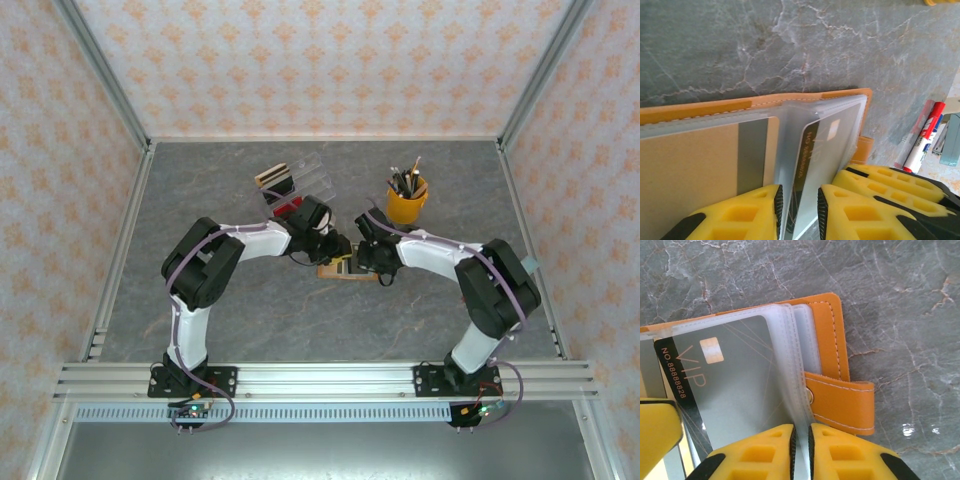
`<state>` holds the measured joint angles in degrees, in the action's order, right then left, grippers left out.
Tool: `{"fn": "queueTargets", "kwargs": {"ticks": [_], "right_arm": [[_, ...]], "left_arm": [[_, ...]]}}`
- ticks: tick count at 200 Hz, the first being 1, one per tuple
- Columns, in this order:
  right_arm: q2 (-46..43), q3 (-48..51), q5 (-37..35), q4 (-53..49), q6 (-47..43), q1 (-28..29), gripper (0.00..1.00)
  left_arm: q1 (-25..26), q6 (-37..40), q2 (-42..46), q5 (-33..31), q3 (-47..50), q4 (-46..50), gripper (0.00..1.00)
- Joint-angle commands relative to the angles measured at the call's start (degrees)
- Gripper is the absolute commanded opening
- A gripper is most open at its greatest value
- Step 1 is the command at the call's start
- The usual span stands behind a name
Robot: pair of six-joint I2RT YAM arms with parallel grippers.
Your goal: Take the credit cards out of the card holder
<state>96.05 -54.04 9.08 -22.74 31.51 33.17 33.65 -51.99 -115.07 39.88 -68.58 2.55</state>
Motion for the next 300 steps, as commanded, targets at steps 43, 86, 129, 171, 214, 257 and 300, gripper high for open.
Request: {"fn": "queueTargets", "kwargs": {"ticks": [43, 86, 129, 171, 214, 257, 300], "right_arm": [[2.2, -0.8, 0.5, -2.4, 0.9, -0.3, 0.16], [2.5, -0.8, 0.0, -3.1, 1.1, -0.3, 0.16], [3.1, -1.2, -1.3, -4.4, 1.4, -0.3, 0.16], [4.1, -1.6, -3.4, -6.7, 2.2, -0.3, 0.15], [4.4, -1.8, -4.9, -7.9, 3.2, -0.3, 0.13], [2.6, -1.7, -5.2, -7.5, 3.8, -0.3, 0.12], [-4.2, -0.8, -1.9, -2.7, 3.0, -0.4, 0.14]], "left_arm": [[0.3, 0.9, -2.1, 3.0, -1.0, -2.8, 0.27], [0.2, 2.0, -1.1, 4.1, -0.2, -5.7, 0.21], [-0.5, 3.4, 0.7, 5.2, 2.0, -8.7, 0.12], [-1.4, 5.7, 4.1, 8.3, 6.3, -13.4, 0.05], [-2.8, 8.7, 7.1, 6.7, 8.3, -10.1, 0.00], [-4.7, 14.2, 10.1, 3.0, 8.7, -0.8, 0.00], [-5.8, 27.2, 19.0, -5.4, 6.0, 15.6, 0.00]]}}
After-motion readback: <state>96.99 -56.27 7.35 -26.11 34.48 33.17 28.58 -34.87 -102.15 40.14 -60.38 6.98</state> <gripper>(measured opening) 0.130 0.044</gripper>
